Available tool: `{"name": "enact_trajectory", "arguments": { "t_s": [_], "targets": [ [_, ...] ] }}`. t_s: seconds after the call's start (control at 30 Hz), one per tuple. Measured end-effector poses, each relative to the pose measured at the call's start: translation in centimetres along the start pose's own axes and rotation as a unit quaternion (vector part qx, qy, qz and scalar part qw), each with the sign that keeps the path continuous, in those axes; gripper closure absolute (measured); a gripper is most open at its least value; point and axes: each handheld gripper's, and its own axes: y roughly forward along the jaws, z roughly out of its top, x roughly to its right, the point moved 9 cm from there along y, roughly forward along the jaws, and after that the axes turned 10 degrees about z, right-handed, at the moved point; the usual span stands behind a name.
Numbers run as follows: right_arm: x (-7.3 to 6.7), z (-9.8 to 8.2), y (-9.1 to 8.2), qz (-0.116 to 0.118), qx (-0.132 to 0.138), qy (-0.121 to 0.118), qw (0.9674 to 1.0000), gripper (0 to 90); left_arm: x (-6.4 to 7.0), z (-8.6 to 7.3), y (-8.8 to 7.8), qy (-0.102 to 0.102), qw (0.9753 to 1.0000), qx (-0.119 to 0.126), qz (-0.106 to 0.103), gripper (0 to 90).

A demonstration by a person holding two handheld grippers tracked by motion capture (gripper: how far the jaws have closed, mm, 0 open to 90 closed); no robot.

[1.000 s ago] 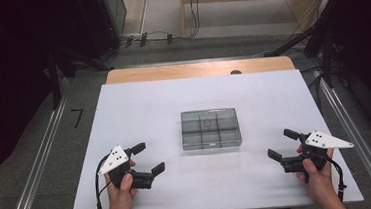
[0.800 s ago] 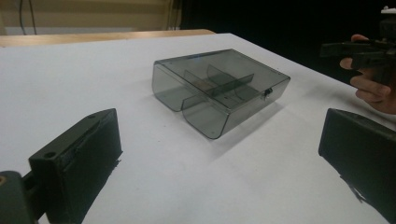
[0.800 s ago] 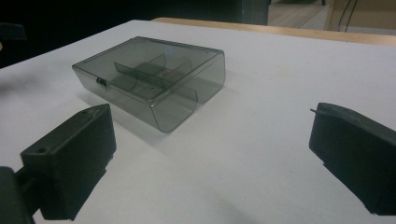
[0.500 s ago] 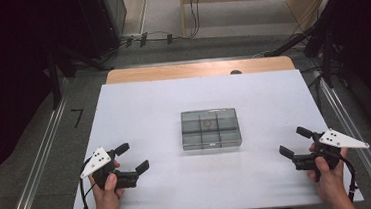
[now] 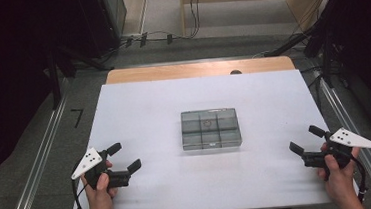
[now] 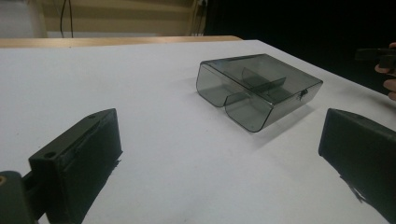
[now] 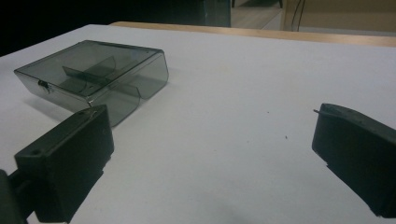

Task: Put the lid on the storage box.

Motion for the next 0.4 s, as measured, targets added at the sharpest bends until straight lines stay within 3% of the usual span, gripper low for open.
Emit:
{"name": "enact_trajectory", "arguments": {
  "t_s": [0.4],
  "targets": [
    [0.24, -0.41, 0.13, 0.011, -0.004, 0.003, 0.9999, 0.0, -0.56, -0.37, 0.18, -0.005, 1.0000, -0.005, 0.007, 0.0]
  ]
}}
